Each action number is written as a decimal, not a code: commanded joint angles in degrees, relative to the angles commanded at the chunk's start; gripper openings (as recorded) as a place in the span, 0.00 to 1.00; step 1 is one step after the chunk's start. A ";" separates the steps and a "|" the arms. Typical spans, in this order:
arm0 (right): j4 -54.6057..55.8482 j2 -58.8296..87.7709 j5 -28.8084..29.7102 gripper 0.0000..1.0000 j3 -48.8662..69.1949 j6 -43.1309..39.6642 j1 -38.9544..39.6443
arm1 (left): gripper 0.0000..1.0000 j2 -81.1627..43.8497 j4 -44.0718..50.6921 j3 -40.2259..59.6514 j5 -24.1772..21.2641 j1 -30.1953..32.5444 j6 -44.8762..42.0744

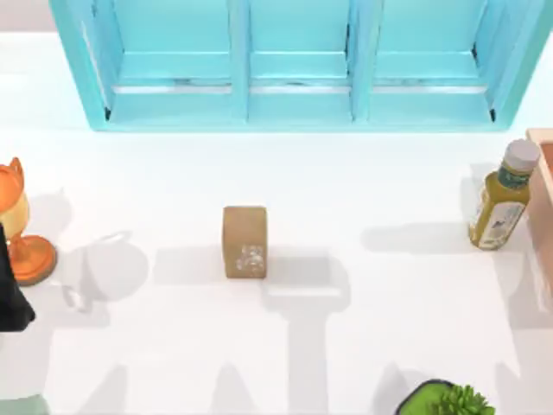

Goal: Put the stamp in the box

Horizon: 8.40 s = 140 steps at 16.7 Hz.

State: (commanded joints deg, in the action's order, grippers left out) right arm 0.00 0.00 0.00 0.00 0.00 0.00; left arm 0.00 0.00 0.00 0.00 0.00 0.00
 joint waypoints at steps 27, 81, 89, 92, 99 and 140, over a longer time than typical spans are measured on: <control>-76.71 114.98 -5.02 1.00 123.53 36.05 44.53 | 1.00 0.00 0.00 0.00 0.00 0.00 0.00; -67.59 145.22 4.40 0.00 126.78 48.07 46.83 | 1.00 0.00 0.00 0.00 0.00 0.00 0.00; -67.59 145.28 4.37 0.00 126.79 48.16 47.04 | 1.00 0.00 0.00 0.00 0.00 0.00 0.00; -69.04 145.77 4.48 0.00 128.72 48.14 47.10 | 1.00 0.00 0.00 0.00 0.00 0.00 0.00; -82.57 149.81 4.42 0.00 146.53 48.25 47.16 | 1.00 0.00 0.00 0.00 0.00 0.00 0.00; -72.24 95.40 -2.22 0.00 83.48 -18.45 -19.27 | 1.00 0.00 0.00 0.00 0.00 0.00 0.00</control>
State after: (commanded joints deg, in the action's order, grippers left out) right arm -72.24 95.40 -2.22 83.48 -18.45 -19.27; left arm 0.00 0.00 0.00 0.00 0.00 0.00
